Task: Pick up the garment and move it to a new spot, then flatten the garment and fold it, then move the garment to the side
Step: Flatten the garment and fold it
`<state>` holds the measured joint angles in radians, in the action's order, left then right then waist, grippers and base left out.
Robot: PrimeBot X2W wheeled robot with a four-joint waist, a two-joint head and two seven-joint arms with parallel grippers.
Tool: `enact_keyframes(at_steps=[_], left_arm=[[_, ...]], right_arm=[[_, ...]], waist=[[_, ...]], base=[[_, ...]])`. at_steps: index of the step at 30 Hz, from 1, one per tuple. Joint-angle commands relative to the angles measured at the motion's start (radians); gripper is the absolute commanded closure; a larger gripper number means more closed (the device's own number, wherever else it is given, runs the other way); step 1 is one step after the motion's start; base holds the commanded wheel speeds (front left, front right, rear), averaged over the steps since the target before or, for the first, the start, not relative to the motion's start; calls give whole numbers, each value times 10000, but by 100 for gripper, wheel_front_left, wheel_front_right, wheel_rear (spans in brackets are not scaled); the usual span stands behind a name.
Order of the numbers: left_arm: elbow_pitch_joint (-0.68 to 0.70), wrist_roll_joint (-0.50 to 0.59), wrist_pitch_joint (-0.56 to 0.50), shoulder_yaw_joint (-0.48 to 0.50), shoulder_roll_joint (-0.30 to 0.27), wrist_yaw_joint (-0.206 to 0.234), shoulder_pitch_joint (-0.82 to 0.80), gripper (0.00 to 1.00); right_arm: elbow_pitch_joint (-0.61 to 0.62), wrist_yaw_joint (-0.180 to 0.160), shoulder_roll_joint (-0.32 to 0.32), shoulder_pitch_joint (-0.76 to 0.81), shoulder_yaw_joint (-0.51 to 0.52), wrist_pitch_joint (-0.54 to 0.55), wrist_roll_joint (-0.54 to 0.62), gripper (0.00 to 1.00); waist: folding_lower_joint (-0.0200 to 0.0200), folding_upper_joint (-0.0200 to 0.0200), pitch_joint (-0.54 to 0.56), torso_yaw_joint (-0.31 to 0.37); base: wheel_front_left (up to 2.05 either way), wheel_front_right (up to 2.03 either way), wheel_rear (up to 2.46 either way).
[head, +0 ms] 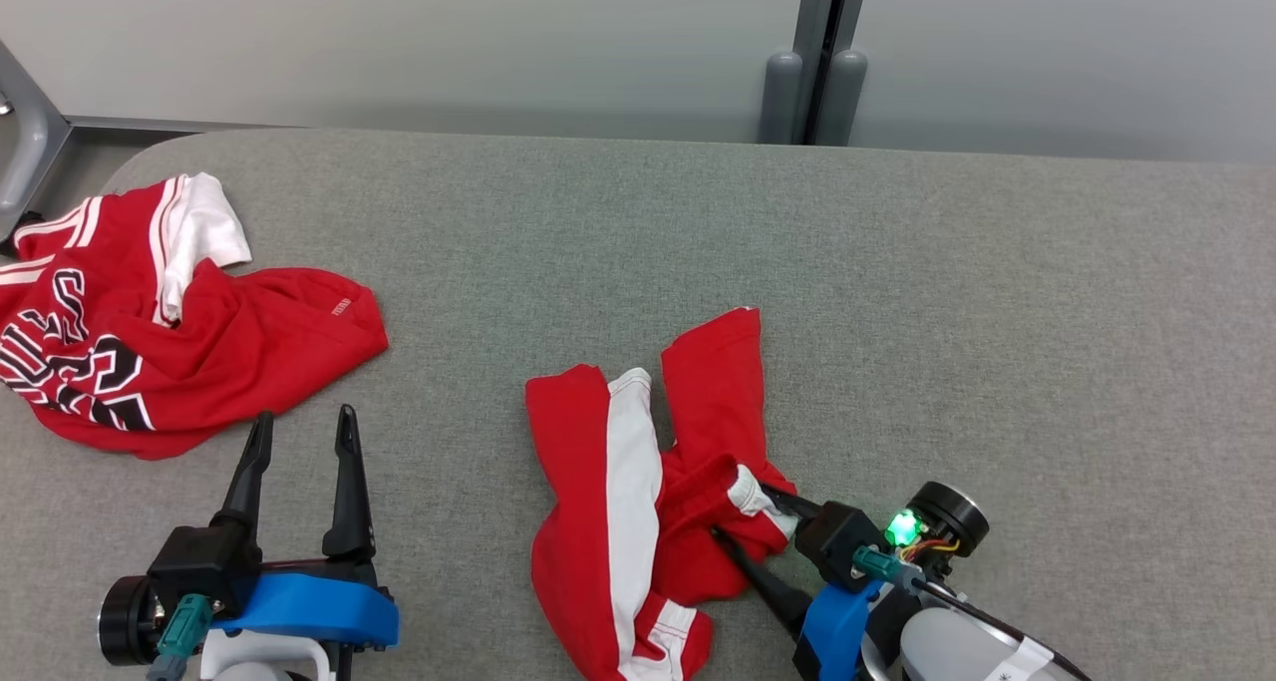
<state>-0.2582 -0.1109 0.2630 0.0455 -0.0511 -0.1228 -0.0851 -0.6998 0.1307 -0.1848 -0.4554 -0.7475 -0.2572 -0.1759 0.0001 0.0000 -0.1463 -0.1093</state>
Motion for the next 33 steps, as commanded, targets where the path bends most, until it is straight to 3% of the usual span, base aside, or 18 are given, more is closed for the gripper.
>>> enact_keyframes(at_steps=[1, 13, 14, 15, 16, 20, 27, 33], left_arm=[[-17, -26, 27, -53, 13, 66, -112, 0], [34, -90, 27, -82, 13, 138, 63, 0], [34, -109, 27, -111, 15, 150, 70, 0], [26, -127, 27, -133, 13, 159, 79, 0], [23, -136, 27, -140, 13, 176, 92, 0], [37, -182, 27, -165, 13, 206, 142, 0], [60, -99, 27, -105, 10, 199, 242, 0], [70, -48, 27, -102, 12, 182, 289, 0]], right_arm=[[-295, 1, 44, -340, -107, -55, -116, 100], [-1065, 1, -1486, -1823, 1994, -91, 11, 100], [-1246, 1, -1520, -1852, 2088, -88, -25, 84], [-1454, 1, -1559, -1886, 2129, -86, -39, 53], [-1559, 1, -1585, -1981, 2179, -87, -15, 0], [-1401, 1, -1588, -1924, 2758, -87, -86, 0], [330, 1, -1397, -1204, 3564, -88, 7, 0], [857, 1, -931, -1027, 3104, -86, -42, 0]], waist=[[-1, 0, 21, -22], [-1, 0, 235, -7], [-1, 0, 246, -12], [-1, 0, 258, -23], [-1, 0, 269, -23], [-1, 0, 321, 19], [-1, 0, 450, 86], [-1, 0, 483, 100]], base=[[0, 0, 0], [0, 0, 0], [0, 0, 0], [0, 0, 0], [0, 0, 0], [0, 0, 0], [0, 0, 0], [0, 0, 0]])
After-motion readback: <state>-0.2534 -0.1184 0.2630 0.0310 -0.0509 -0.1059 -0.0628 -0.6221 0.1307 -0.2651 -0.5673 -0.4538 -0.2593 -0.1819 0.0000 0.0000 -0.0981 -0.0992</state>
